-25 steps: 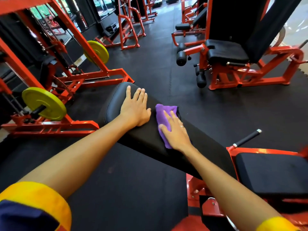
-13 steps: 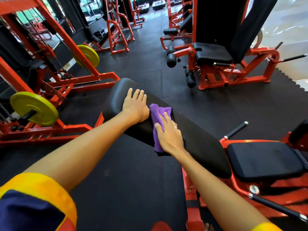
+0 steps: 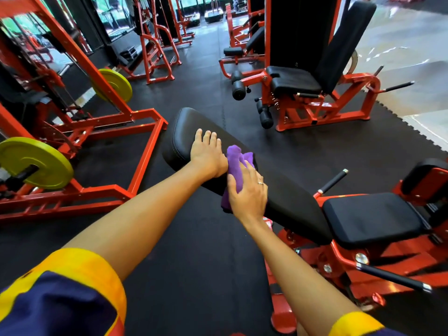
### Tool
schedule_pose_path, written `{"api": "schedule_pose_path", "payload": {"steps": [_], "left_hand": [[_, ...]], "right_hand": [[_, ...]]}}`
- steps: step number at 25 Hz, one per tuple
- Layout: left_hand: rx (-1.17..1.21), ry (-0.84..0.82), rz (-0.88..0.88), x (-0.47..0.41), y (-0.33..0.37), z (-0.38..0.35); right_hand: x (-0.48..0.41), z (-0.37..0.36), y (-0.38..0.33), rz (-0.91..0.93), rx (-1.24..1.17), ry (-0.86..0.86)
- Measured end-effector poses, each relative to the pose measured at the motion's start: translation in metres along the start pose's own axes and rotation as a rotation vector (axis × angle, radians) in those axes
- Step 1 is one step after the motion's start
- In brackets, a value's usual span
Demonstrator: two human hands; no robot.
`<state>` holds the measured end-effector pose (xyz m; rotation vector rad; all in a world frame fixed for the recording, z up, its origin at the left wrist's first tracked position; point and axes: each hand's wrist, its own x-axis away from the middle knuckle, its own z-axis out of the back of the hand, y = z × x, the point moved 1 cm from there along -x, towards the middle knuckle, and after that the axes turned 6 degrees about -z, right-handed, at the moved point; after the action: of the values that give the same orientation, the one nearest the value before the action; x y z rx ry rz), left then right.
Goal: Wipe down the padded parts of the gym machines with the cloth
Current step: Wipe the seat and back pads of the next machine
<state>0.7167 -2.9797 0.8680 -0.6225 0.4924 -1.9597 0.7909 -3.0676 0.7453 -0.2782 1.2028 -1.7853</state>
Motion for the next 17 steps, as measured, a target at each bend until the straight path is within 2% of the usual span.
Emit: {"api": "schedule_pose_path", "payload": {"steps": [2, 5, 6, 7, 9, 11, 15, 17], "left_hand": [[-0.012, 0.001, -0.002, 0.002, 0.001, 0.0], [-0.022, -0.007, -0.001, 0.003, 0.003, 0.002], [-0.019, -0.009, 0.001, 0.003, 0.004, 0.002], [-0.017, -0.012, 0.0, 0.003, 0.004, 0.002], [-0.023, -0.009, 0.001, 0.005, 0.003, 0.002], [-0.023, 0.003, -0.012, 0.008, 0.004, 0.001], [-0.016, 0.028, -0.014, 0.015, 0.007, -0.001], [-0.015, 0.042, -0.014, 0.017, 0.007, -0.001]], "right_hand": [[-0.001, 0.004, 0.036, -0.071, 0.095, 0.019], [-0.002, 0.01, 0.057, -0.459, -0.023, 0.022], [-0.001, 0.008, 0.047, -0.518, -0.087, 0.066], [0.0, 0.005, 0.029, -0.5, -0.135, 0.127], [0.007, -0.006, -0.01, -0.301, -0.144, 0.207], [0.018, -0.014, -0.025, -0.13, -0.093, 0.165], [0.024, -0.003, 0.041, 0.068, 0.218, 0.062], [0.022, 0.008, 0.079, 0.056, 0.318, -0.012]]}}
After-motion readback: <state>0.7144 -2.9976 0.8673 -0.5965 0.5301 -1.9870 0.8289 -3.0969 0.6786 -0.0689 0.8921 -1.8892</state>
